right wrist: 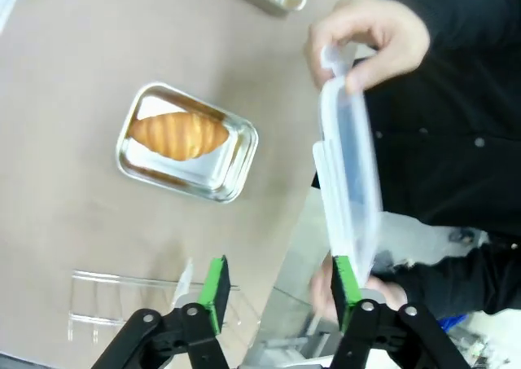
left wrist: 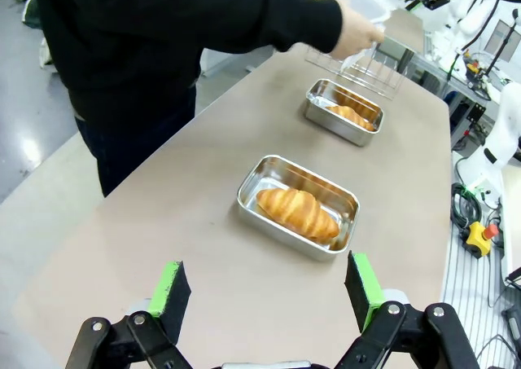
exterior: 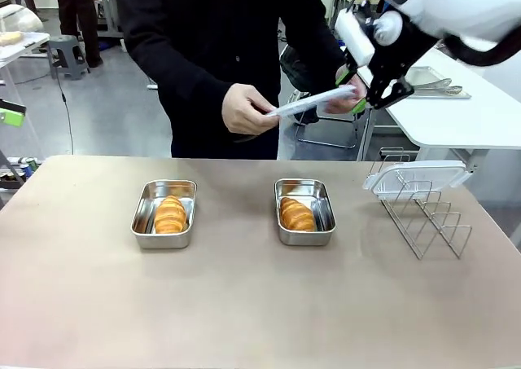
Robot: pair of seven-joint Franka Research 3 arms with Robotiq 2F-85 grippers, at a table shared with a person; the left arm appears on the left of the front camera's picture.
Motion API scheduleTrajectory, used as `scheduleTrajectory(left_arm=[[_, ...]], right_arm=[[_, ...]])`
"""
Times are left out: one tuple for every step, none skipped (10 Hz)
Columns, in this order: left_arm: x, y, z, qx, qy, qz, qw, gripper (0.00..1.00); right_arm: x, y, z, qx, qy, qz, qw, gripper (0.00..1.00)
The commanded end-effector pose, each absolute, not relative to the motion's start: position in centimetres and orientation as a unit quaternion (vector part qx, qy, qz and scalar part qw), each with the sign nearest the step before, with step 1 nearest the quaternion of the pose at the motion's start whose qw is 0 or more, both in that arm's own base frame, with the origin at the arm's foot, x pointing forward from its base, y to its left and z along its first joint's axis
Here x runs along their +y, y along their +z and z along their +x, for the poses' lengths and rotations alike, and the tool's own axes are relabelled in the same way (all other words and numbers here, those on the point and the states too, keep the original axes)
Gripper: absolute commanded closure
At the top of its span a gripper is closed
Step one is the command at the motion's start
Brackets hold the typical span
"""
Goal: Place the bread in airtight containers.
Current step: Release when the human grabs the Airtight Container lid.
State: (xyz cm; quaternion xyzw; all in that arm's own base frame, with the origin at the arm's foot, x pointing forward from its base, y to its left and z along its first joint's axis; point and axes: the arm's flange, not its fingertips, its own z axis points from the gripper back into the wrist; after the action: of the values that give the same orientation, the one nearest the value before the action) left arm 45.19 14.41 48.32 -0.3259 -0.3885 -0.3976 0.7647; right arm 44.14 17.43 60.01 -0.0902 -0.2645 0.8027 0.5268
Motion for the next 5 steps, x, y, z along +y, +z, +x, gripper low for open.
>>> scheduleTrajectory(left_arm=[[14.3,48.5,45.1,-0.391,-0.401,-0.328,0.761,0.0],[14.3,48.5,45.1,-0.391,-0.401,-0.328,0.761,0.0],[14.3,48.5,45.1,-0.391,-0.401,-0.328,0.761,0.0],[14.3,48.5,45.1,-0.391,-0.401,-0.328,0.761,0.0],[14.3,48.5,45.1,-0.391,-0.401,-0.328,0.761,0.0]], right_arm=[[14.6,63.6,43.3,-0.293,0.734,-0.027,0.612,0.0],[12.2,63.6,43.3,-0.303,0.705,0.025,0.64,0.0],[9.4,63.0,43.4,-0.308,0.674,0.078,0.666,0.0],[5.7,62.0,43.2,-0.303,0.638,0.136,0.695,0.0],[2.6,60.4,42.8,-0.304,0.608,0.188,0.709,0.0]])
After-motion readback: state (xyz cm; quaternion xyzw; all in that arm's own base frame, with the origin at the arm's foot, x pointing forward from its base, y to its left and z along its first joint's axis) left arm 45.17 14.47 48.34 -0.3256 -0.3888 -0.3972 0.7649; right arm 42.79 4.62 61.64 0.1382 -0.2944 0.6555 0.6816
